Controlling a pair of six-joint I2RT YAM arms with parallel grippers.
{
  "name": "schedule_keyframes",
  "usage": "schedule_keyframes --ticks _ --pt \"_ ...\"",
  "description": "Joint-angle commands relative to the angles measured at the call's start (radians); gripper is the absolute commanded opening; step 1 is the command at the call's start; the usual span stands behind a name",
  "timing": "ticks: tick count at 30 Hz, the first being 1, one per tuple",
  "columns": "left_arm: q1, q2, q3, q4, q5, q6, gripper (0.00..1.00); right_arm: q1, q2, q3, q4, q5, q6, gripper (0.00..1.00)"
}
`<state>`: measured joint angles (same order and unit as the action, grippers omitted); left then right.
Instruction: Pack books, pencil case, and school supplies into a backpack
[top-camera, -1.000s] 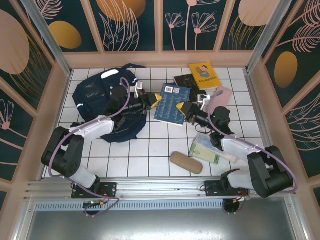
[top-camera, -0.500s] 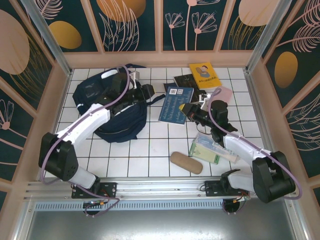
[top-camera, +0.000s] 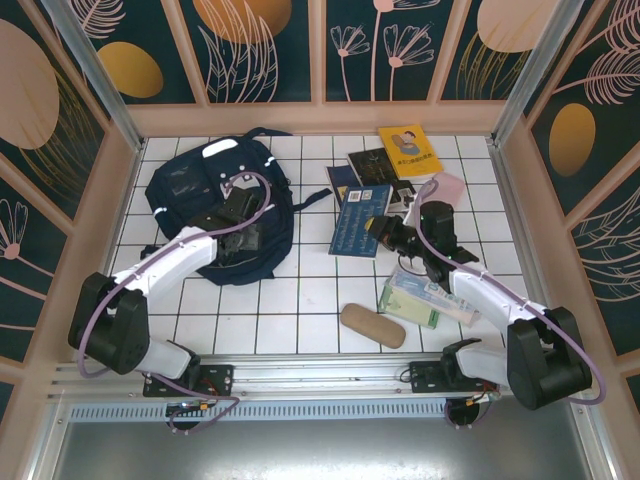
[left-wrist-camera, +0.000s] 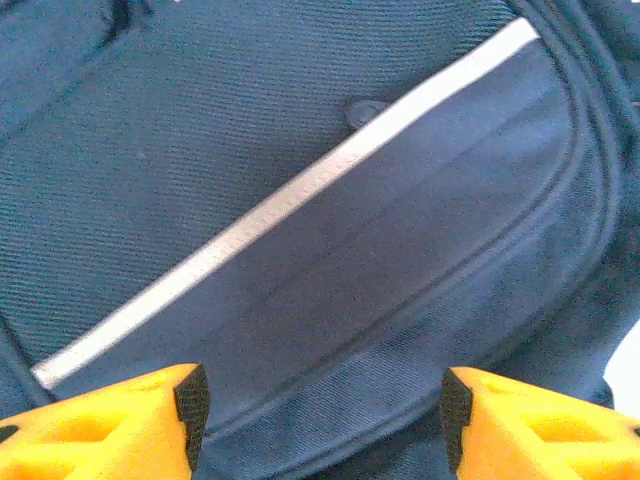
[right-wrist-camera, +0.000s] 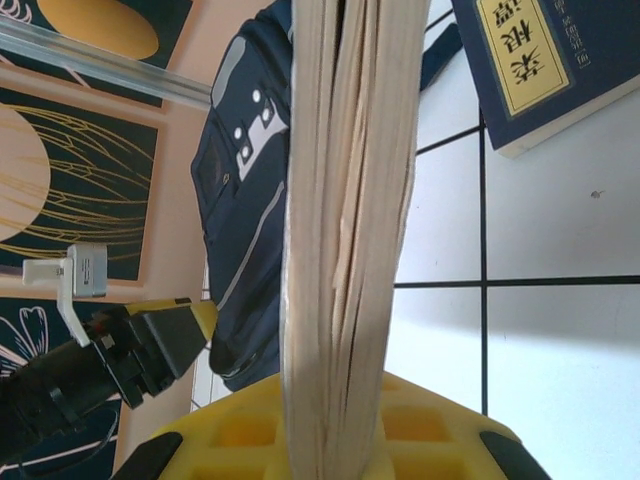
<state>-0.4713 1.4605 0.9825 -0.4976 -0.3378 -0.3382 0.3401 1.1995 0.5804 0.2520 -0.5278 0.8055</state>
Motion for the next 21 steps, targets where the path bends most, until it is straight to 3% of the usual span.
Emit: schedule_keyframes --ticks 1,12,17,19,21 --pt "0.002 0.045 -0.031 0.022 -0.079 0.102 0.65 -0.005 0.010 -0.016 0.070 -0.056 -0.041 0.00" --pt "0.002 0.330 0.101 0.010 -0.041 0.113 0.65 -0.031 0.020 -0.040 0.090 -0.118 -0.080 0.00" --pt "0.006 0.452 0.182 0.006 -0.129 0.113 0.62 -0.033 0.013 -0.067 0.123 -0.128 -0.062 0.00" --pt "0.012 0.488 0.227 0.004 -0.124 0.111 0.53 -0.032 0.013 -0.077 0.136 -0.134 -0.054 0.00" --pt "0.017 0.516 0.270 0.009 -0.087 0.109 0.35 -0.031 0.012 -0.081 0.137 -0.133 -0.053 0.00"
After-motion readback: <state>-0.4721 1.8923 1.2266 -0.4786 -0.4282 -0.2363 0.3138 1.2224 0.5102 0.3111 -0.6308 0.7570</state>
